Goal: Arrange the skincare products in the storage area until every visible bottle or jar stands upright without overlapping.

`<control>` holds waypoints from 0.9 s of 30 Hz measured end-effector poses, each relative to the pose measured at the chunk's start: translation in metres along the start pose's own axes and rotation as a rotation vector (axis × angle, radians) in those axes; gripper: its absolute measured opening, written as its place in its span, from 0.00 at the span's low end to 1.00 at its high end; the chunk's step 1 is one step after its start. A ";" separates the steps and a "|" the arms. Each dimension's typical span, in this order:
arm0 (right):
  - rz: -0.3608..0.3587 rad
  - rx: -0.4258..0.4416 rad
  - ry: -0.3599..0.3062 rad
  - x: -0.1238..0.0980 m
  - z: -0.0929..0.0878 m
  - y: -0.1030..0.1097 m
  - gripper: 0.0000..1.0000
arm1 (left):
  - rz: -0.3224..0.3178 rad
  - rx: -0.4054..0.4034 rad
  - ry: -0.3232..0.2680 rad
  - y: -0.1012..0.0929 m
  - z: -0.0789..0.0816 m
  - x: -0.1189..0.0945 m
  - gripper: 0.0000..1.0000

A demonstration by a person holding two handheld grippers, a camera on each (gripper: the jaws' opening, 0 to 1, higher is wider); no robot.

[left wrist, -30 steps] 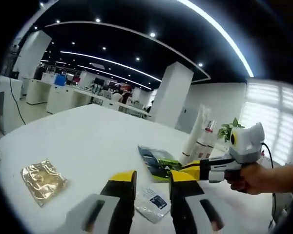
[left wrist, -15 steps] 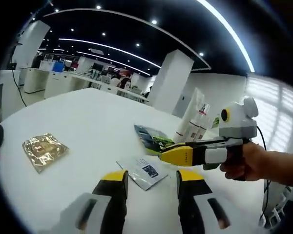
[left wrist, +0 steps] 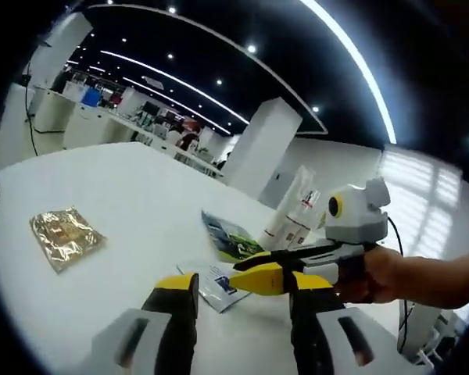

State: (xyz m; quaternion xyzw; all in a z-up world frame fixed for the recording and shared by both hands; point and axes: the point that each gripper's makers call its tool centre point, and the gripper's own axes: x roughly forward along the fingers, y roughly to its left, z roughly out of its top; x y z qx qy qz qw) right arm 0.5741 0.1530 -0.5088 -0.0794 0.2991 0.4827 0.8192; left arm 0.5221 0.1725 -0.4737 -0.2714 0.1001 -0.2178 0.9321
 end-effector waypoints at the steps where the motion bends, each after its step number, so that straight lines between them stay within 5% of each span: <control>1: -0.003 -0.016 0.011 0.002 0.000 0.003 0.37 | 0.004 0.005 -0.001 -0.001 0.000 -0.005 0.49; 7: -0.043 -0.061 0.046 0.010 0.000 0.007 0.45 | 0.040 0.148 -0.039 0.000 0.011 -0.031 0.54; 14: -0.083 -0.076 0.056 0.013 0.001 0.012 0.52 | 0.091 0.177 -0.022 0.021 0.016 -0.043 0.57; 21: -0.112 -0.036 -0.060 -0.009 0.011 0.010 0.52 | 0.126 0.143 0.013 0.024 0.013 -0.038 0.58; 22: -0.125 0.001 -0.145 -0.031 0.013 0.006 0.52 | 0.125 0.164 0.061 0.020 0.007 -0.028 0.59; 27: -0.209 0.022 -0.308 -0.084 0.010 -0.014 0.54 | 0.128 0.170 0.122 0.016 0.002 -0.009 0.64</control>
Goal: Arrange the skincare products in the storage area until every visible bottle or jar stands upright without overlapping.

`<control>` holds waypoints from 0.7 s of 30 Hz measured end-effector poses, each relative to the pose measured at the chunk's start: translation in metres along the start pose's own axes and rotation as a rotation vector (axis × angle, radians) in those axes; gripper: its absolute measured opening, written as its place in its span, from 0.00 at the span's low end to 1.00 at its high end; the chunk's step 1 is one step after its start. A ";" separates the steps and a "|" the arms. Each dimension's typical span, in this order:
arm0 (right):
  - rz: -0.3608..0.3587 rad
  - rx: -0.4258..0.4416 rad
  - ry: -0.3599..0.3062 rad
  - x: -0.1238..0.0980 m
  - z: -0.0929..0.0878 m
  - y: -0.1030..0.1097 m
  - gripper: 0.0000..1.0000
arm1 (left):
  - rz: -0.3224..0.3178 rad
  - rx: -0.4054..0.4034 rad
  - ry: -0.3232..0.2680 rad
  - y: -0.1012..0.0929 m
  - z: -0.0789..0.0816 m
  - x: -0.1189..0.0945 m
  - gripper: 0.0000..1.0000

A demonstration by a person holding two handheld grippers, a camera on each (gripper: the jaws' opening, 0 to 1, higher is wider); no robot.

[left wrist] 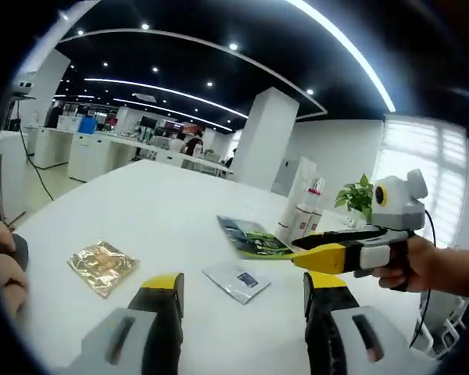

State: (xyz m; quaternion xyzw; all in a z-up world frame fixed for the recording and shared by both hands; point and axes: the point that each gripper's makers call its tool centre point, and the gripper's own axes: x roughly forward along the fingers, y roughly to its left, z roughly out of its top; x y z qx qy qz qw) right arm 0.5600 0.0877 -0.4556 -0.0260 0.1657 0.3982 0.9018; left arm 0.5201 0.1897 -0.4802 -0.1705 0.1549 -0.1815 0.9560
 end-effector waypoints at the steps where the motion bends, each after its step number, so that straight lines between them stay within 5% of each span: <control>1: -0.040 0.009 -0.025 -0.014 0.001 -0.011 0.54 | 0.014 0.003 0.012 -0.001 0.000 0.004 0.64; 4: -0.132 0.017 -0.095 -0.048 -0.002 -0.032 0.54 | 0.052 0.029 0.045 -0.003 -0.001 0.017 0.68; 7: -0.157 -0.037 -0.137 -0.071 -0.013 -0.038 0.54 | 0.098 0.093 0.099 -0.005 -0.007 0.030 0.70; 10: -0.167 0.010 -0.143 -0.086 -0.031 -0.043 0.56 | 0.110 0.138 0.152 -0.010 -0.016 0.043 0.70; 15: -0.142 -0.040 -0.219 -0.100 -0.040 -0.027 0.48 | 0.122 0.226 0.209 -0.011 -0.024 0.057 0.71; 17: -0.119 -0.134 -0.176 -0.100 -0.047 -0.019 0.48 | 0.142 0.256 0.237 -0.004 -0.025 0.059 0.72; 19: -0.107 -0.166 -0.255 -0.102 -0.032 -0.013 0.45 | 0.097 0.326 0.272 -0.004 -0.025 0.062 0.72; 21: -0.096 -0.099 -0.228 -0.099 -0.039 -0.015 0.49 | 0.008 0.413 0.320 -0.007 -0.025 0.064 0.72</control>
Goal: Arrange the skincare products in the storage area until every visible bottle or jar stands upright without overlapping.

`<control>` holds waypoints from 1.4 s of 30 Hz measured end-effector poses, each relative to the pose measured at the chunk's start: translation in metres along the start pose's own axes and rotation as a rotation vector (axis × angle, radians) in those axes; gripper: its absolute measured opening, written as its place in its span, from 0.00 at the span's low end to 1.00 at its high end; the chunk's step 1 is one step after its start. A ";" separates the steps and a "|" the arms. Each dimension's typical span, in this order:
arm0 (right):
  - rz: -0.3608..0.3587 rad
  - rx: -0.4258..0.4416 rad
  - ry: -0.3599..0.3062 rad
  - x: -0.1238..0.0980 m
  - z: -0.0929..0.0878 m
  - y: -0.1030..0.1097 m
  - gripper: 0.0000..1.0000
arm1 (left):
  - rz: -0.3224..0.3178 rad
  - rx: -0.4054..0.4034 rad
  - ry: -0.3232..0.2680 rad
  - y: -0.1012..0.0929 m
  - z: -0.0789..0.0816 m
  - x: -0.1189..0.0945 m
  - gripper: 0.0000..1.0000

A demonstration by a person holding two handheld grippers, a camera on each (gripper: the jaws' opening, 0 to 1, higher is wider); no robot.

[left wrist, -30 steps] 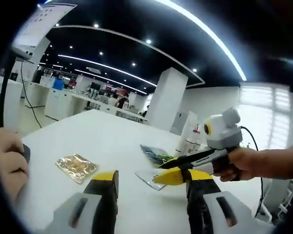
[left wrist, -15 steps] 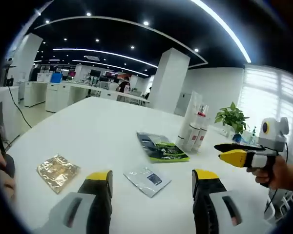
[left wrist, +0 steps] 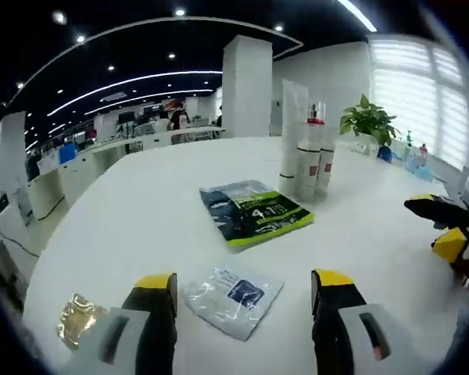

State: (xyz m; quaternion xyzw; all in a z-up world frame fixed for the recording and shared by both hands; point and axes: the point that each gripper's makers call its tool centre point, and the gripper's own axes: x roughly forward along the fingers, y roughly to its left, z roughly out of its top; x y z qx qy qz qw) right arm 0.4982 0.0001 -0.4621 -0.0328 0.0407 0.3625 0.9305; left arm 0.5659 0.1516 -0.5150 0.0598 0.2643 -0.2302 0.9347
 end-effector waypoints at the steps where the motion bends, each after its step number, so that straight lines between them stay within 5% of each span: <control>1: -0.005 -0.009 0.000 0.000 0.000 -0.001 0.49 | -0.024 0.018 0.019 0.002 0.000 -0.001 0.71; 6: -0.008 0.017 -0.004 -0.003 -0.002 -0.005 0.49 | -0.149 0.112 0.118 0.010 -0.001 -0.008 0.60; 10: -0.020 0.033 -0.006 -0.004 -0.002 -0.008 0.49 | -0.273 0.209 0.228 0.005 -0.006 -0.011 0.61; 13: -0.017 0.034 -0.003 -0.004 -0.003 -0.008 0.49 | -0.308 0.276 0.311 0.007 -0.012 -0.011 0.62; 24: 0.002 0.022 0.028 -0.003 -0.008 -0.005 0.46 | -0.378 0.343 0.448 0.004 -0.015 -0.004 0.62; 31: 0.004 0.003 0.048 -0.002 -0.012 -0.004 0.44 | -0.406 0.409 0.544 0.006 -0.018 -0.011 0.44; 42: 0.005 -0.001 0.060 -0.003 -0.015 -0.004 0.42 | -0.413 0.479 0.592 0.008 -0.017 -0.022 0.42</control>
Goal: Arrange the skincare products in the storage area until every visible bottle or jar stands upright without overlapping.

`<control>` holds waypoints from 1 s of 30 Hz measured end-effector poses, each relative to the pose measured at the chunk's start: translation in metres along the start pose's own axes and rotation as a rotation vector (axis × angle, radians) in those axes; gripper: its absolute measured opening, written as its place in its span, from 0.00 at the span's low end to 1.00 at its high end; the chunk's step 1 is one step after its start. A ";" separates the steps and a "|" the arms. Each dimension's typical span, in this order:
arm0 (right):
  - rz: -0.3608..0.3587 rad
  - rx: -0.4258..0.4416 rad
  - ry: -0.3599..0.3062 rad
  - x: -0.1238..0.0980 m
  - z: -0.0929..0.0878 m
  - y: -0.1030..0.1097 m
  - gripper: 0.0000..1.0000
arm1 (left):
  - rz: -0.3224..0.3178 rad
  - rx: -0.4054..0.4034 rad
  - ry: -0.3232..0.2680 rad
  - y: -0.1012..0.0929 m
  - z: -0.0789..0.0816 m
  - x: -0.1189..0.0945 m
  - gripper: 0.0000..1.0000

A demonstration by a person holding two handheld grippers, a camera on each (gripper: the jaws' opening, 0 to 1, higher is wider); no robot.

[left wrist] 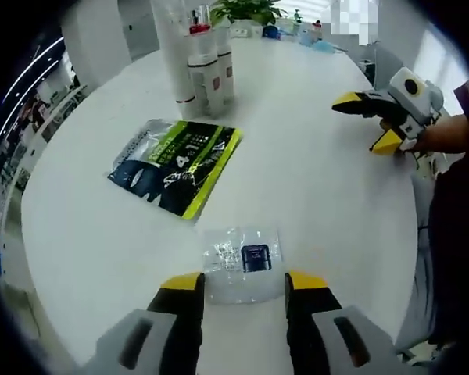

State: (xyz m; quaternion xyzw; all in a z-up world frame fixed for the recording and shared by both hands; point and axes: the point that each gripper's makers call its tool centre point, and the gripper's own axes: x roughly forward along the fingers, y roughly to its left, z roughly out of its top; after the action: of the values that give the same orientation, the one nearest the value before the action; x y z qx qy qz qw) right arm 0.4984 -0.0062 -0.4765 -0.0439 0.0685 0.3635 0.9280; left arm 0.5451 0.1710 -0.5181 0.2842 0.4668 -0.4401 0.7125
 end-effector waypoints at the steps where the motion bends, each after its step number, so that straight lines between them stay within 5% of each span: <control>1: -0.001 -0.002 0.001 0.000 0.000 0.000 0.42 | 0.000 0.002 -0.002 0.000 0.001 -0.003 0.42; 11: -0.002 -0.010 0.007 0.000 -0.002 0.001 0.41 | 0.033 -0.042 -0.027 0.011 0.012 -0.017 0.42; 21: -0.002 -0.010 0.005 0.000 -0.001 0.002 0.40 | 0.156 -0.305 -0.070 0.055 0.017 -0.019 0.42; 27: -0.009 -0.009 0.005 0.000 -0.002 -0.001 0.40 | 0.193 -0.568 -0.231 0.089 0.041 -0.022 0.41; 30: -0.011 -0.006 0.003 -0.001 -0.001 -0.002 0.39 | 0.225 -0.655 -0.264 0.106 0.046 -0.024 0.41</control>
State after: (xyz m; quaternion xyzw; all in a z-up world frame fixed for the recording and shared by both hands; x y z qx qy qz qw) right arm 0.4989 -0.0080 -0.4778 -0.0474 0.0685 0.3586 0.9298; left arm 0.6546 0.1904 -0.4781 0.0315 0.4528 -0.2194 0.8636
